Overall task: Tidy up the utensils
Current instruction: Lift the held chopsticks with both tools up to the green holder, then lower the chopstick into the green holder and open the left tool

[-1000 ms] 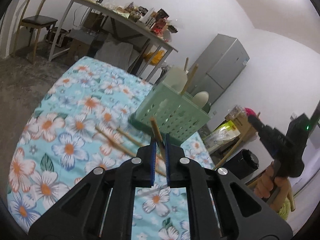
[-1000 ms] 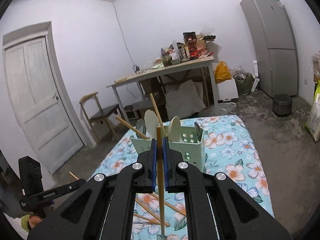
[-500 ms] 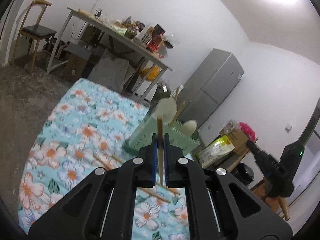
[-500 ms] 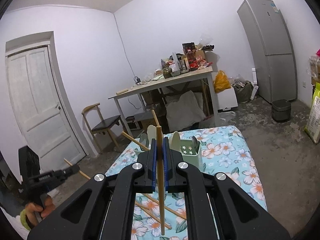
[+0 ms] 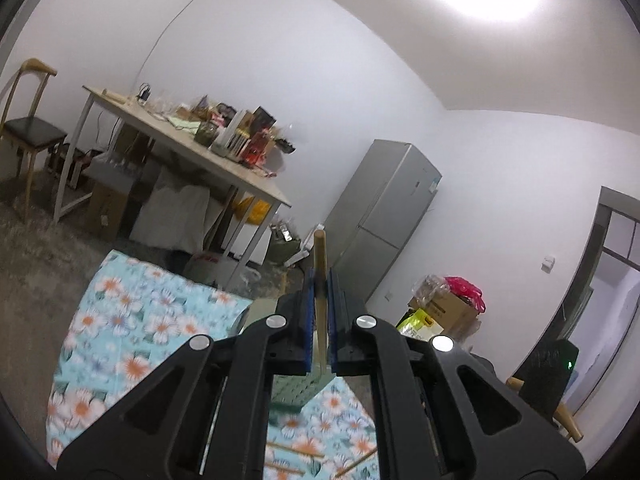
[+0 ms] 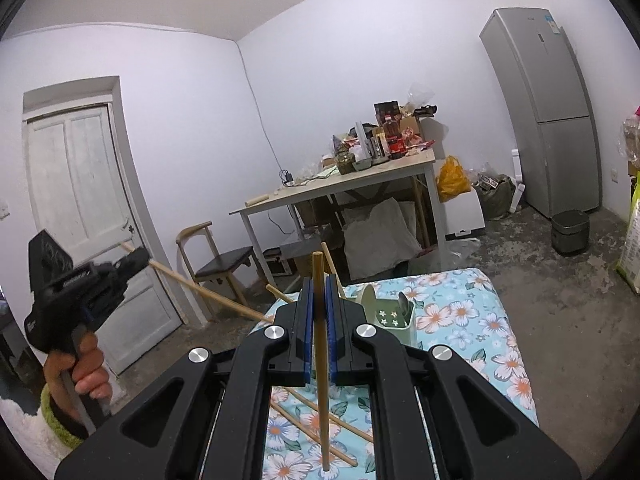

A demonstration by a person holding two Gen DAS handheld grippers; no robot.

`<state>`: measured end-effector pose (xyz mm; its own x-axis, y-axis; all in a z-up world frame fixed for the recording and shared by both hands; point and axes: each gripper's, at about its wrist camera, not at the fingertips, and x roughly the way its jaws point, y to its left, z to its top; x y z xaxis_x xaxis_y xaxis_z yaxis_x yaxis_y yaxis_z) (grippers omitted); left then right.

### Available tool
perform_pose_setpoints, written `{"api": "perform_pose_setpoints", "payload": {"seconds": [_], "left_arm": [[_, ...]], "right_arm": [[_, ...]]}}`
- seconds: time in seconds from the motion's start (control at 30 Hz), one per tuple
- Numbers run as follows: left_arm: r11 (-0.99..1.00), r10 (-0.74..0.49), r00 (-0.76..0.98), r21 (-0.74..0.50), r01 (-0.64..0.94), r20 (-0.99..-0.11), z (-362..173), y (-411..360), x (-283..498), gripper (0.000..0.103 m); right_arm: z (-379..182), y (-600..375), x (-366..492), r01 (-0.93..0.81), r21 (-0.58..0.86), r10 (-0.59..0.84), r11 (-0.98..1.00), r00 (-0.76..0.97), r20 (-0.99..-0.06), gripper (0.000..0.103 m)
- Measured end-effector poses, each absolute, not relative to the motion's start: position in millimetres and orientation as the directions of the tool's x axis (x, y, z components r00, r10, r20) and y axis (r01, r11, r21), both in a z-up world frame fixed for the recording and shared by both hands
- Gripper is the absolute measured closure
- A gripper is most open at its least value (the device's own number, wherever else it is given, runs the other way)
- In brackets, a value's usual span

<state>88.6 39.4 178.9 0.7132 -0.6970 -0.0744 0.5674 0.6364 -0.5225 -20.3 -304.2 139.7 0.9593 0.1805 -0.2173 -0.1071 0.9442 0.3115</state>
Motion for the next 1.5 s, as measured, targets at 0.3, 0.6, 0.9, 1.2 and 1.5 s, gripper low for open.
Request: {"api": "perform_pose_setpoints", "payload": {"seconds": [0.3, 0.6, 0.9, 1.2, 1.5], "left_arm": [[0.691, -0.660, 0.746, -0.454, 0.562, -0.081, 189, 1, 111, 0.098], [0.755, -0.618, 0.774, -0.380, 0.534, -0.139, 178, -45, 139, 0.098], [0.805, -0.573, 0.791, -0.328, 0.494, -0.214, 146, -79, 164, 0.098], [0.807, -0.555, 0.803, -0.376, 0.456, -0.218, 139, -62, 162, 0.047], [0.831, -0.539, 0.793, -0.337, 0.444, -0.284, 138, -33, 137, 0.019]], "right_arm": [[139, -308, -29, -0.114, 0.322, 0.184, 0.940, 0.963, -0.197, 0.097], [137, -319, -30, -0.109, 0.337, 0.182, 0.935, 0.964, -0.193, 0.097], [136, -321, -33, -0.092, 0.346, 0.172, 0.934, 0.963, -0.208, 0.097], [141, -320, -25, -0.089, 0.333, 0.170, 0.939, 0.960, -0.221, 0.097], [173, -314, 2, -0.194, 0.297, 0.250, 0.935, 0.954, -0.164, 0.097]]}}
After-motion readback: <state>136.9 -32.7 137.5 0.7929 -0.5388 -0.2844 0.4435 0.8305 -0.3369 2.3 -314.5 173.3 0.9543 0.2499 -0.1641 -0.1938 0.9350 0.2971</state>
